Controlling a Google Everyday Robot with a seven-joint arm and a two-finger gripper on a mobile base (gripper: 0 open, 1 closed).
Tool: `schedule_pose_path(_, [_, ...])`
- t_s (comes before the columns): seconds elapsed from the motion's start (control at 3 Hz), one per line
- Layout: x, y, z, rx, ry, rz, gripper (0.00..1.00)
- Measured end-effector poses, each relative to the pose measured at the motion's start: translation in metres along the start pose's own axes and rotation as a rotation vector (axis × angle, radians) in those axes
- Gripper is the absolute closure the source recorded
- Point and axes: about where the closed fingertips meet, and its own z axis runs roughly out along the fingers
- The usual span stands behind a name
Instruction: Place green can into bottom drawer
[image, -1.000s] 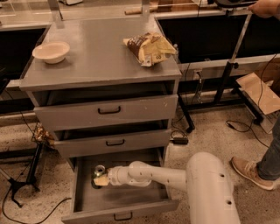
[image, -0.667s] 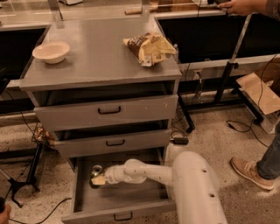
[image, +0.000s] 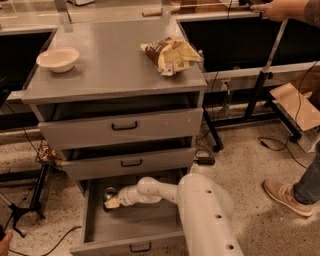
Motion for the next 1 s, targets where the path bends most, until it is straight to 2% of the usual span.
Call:
schedule_pose_path(0.33, [-0.0004,-0.0088,0.0012,0.02,-0.009,0.005,0.82])
schedule_pose_path(1.0, [-0.0029,-0.0152,0.0003,0.042,-0.032,0.018,0.35])
